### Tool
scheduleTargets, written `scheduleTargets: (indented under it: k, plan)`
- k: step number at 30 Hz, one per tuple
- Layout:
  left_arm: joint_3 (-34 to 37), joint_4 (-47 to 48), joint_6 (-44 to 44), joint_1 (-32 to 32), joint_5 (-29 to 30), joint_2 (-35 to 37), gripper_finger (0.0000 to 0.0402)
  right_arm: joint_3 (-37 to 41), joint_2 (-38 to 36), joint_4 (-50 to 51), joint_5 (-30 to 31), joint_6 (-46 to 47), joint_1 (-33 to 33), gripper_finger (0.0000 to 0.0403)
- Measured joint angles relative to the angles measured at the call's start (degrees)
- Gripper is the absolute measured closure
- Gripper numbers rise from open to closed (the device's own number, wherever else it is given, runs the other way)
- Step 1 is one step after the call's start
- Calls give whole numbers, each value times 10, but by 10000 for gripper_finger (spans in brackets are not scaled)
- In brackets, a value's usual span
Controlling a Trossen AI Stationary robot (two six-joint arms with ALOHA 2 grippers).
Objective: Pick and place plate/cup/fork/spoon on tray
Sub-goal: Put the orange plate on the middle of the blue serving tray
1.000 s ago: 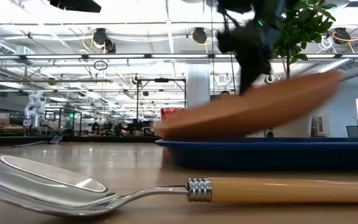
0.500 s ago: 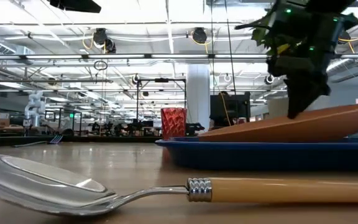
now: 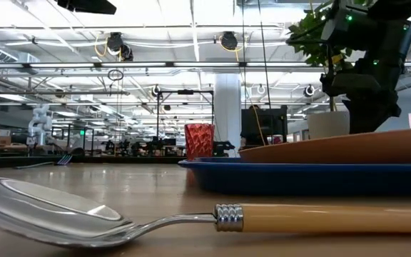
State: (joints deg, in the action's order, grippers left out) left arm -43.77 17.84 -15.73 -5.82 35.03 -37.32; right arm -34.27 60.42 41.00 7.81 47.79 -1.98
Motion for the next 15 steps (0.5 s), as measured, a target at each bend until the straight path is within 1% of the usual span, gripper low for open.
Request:
scheduleTargets:
  k: [15]
  plan:
    - [0,0,5,0,0,0,284,4,0,-6,-2,3,4,403]
